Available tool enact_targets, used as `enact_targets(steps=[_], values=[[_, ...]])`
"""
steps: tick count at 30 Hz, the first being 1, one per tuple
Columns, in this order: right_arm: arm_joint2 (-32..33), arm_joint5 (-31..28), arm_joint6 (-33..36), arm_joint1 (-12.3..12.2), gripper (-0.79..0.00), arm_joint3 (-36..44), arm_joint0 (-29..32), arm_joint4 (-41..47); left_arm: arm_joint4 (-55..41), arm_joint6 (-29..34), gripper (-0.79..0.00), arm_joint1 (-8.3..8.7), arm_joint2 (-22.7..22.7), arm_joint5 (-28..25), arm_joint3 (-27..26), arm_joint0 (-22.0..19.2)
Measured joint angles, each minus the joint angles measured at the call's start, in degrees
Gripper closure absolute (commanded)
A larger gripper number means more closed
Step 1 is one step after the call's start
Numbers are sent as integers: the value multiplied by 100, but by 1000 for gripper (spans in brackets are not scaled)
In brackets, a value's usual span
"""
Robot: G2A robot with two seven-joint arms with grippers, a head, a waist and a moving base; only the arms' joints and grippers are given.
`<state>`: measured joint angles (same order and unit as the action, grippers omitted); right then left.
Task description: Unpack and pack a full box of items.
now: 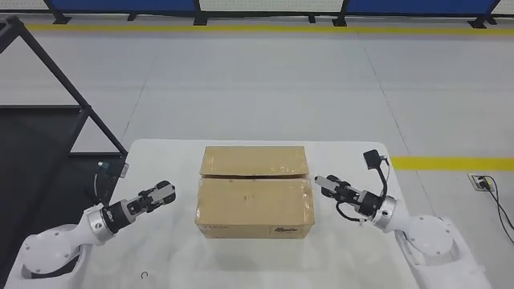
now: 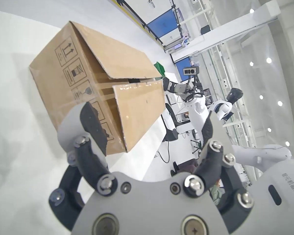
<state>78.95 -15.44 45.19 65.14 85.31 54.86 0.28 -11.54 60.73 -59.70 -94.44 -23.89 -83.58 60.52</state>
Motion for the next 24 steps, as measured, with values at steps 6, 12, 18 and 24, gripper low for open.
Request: enact_targets(steps=[6, 12, 18, 24], values=[[-49, 15, -34, 14, -785, 11, 73, 205, 10, -59, -785, -1, 68, 61, -81, 45], [-103, -258, 343, 23, -785, -266, -70, 904, -22, -128, -785, 30, 129, 291, -55, -16], [-251, -440, 413, 45, -785, -554, -245, 1083, -767, 255, -785, 61, 54, 690, 139, -102], [-468, -562, 438, 81, -785, -796, -422, 1164, -702, 202, -785, 60, 56, 676, 135, -99]])
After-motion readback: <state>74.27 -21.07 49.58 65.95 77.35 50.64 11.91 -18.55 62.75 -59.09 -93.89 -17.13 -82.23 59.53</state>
